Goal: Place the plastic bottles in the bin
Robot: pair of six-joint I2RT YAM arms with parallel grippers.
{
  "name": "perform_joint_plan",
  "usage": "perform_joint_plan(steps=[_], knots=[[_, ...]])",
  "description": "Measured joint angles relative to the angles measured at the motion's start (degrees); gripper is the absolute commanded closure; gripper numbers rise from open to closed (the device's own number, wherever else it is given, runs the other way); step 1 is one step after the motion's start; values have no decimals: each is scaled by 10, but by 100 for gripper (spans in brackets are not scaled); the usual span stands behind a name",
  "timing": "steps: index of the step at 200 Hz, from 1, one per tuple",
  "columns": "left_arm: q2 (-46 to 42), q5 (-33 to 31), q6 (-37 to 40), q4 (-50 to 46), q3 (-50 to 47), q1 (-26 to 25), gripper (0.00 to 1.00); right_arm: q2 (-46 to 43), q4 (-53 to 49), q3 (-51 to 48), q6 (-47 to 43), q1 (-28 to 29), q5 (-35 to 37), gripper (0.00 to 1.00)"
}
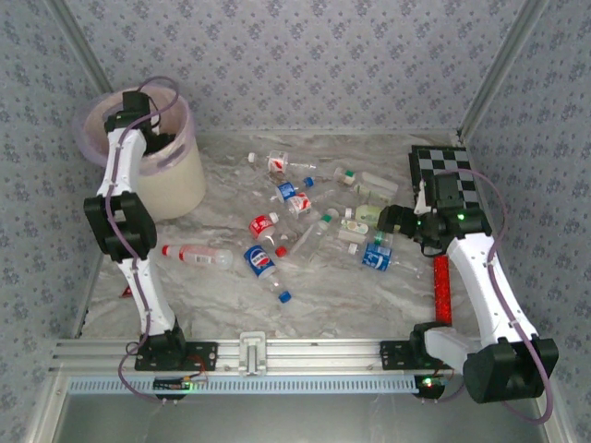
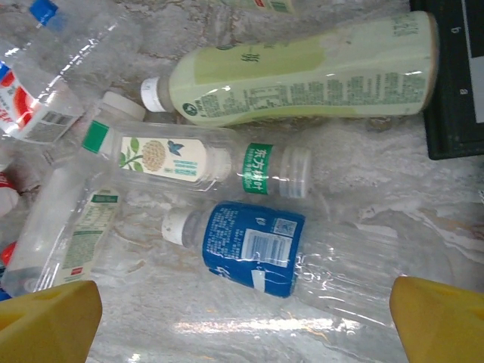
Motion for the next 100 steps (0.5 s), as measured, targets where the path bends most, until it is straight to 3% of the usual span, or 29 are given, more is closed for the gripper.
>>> perform_joint_plan(steps=[42, 68, 100], knots=[[-36, 0, 18, -6, 1, 0, 1, -4, -2, -1, 36, -4, 6, 0], [-76, -14, 31, -17, 4, 0, 1, -8, -5, -2, 155, -22, 30, 2], [-172, -56, 49, 1, -13, -16, 1, -52, -3, -48, 329, -14, 41, 12]])
